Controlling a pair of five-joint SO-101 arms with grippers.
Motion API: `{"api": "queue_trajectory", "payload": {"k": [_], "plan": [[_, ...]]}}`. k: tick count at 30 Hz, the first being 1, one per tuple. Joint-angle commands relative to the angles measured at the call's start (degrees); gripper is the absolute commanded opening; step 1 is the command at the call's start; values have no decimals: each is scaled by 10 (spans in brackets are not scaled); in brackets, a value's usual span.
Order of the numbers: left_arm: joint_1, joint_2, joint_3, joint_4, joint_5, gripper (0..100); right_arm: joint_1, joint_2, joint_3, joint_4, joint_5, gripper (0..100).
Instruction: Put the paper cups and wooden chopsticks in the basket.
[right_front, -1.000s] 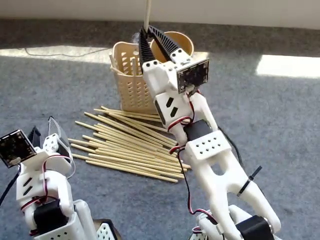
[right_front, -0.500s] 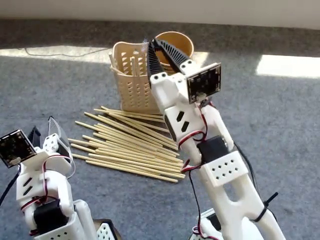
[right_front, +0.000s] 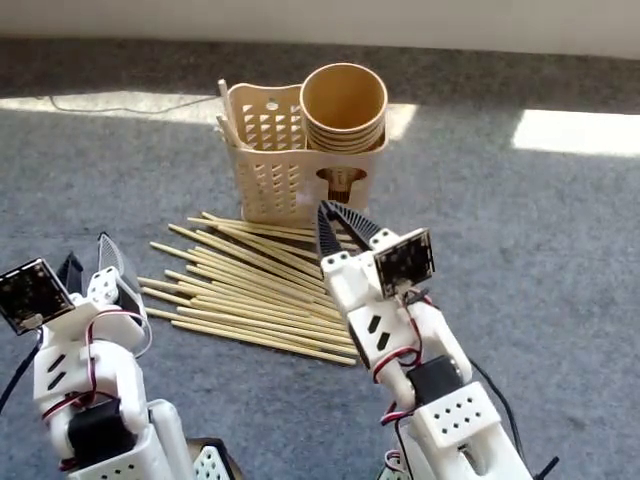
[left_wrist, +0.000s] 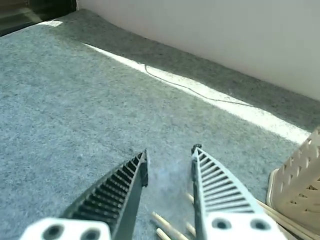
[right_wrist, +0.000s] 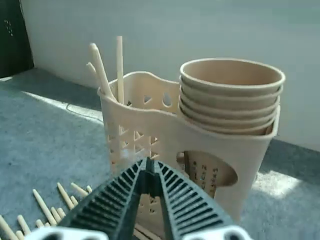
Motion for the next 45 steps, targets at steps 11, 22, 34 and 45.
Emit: {"api": "queue_trajectory", "payload": {"k": [11, 22, 34, 45], "plan": [[167, 10, -9, 1, -100, 143, 7, -262, 172, 2, -5, 5], [342, 14, -91, 100, -246, 84, 136, -335, 179, 36, -139, 5], [444, 24, -108, 222, -365, 81, 226, -335, 179, 35, -142, 5], [497, 367, -113, 178, -451, 93, 228, -334, 180, 36, -141, 5]]}}
